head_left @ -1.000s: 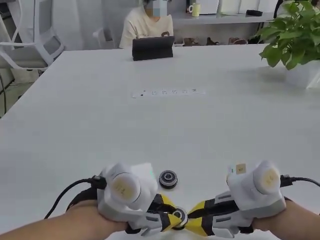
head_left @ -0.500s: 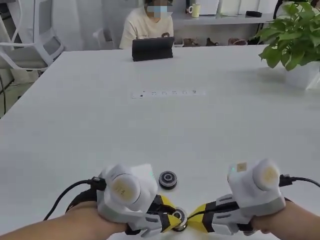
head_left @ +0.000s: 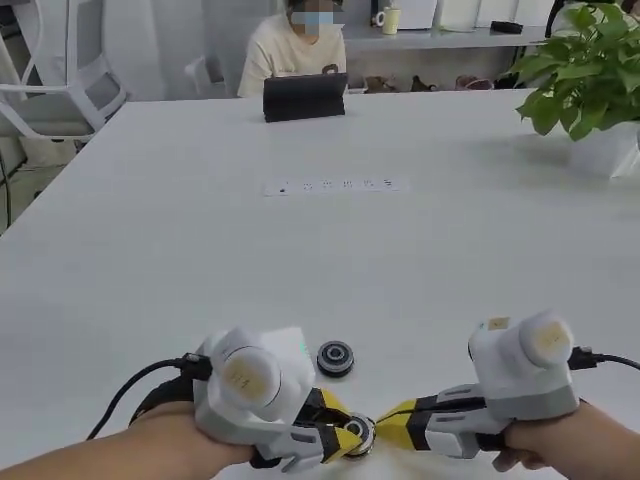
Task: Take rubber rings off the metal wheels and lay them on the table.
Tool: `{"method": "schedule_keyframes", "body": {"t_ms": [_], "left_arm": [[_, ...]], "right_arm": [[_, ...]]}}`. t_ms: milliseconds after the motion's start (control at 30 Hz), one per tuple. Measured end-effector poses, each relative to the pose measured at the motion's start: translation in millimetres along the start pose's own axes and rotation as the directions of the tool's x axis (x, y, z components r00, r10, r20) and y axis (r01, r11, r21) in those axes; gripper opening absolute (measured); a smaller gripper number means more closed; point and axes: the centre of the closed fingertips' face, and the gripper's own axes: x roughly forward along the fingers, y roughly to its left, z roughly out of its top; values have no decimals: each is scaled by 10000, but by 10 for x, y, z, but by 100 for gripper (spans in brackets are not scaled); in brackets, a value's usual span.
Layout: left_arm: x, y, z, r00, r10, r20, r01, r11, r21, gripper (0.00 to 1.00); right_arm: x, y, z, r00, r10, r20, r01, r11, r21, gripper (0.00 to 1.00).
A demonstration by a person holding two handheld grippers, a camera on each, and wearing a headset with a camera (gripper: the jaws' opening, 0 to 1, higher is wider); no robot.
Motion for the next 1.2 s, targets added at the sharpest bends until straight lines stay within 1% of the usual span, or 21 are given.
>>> {"method": "schedule_keyframes", "body": {"t_ms": [67,167,367,733,1200], "left_arm": [[0,-2,0,10000,4,-7,-4,10000,-8,7],[2,-2,0,10000,13,-12,-13,10000,-18,7],[6,4,0,10000,66,-48,-66,10000,-37,7],[7,8,-2,9999,98,-81,-98,9999,-52,7],[7,10,-5,9999,97,-139,-97,9999,-27,7]], "right_arm": [[8,12,-6,10000,-12,-29,12,10000,-62,0],[-2,24,25,9998,102,156,-103,9999,85,0],[-5,51,40,9995,190,266,-195,9997,179,0],[-4,82,54,9995,229,201,-229,9997,-20,0],[30,165,81,9981,591,168,-586,9978,-308,0]]}}
